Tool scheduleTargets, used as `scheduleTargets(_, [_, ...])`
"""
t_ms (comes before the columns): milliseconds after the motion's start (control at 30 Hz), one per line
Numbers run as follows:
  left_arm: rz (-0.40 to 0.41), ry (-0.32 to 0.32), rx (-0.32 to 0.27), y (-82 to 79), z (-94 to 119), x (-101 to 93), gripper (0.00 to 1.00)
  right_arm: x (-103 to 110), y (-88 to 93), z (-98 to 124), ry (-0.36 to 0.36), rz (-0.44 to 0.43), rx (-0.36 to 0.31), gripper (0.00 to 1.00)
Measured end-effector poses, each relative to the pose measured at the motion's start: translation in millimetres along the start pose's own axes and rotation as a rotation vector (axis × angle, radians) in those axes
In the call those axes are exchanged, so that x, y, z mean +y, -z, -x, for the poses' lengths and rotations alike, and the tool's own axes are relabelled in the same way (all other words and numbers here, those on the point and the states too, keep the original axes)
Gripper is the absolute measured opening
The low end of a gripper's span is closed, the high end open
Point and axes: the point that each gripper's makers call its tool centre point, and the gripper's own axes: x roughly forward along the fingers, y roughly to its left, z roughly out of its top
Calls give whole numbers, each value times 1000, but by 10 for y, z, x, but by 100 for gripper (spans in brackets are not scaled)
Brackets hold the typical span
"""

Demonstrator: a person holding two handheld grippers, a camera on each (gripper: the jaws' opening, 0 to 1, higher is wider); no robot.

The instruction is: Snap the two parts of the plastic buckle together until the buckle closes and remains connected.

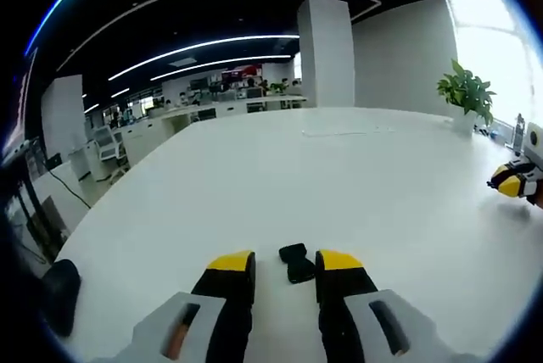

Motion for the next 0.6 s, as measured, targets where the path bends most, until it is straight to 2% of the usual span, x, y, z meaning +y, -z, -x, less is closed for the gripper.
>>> scheduleTargets(600, [19, 63, -1, 5, -34, -97, 15, -3, 3, 9, -3, 6, -2, 12])
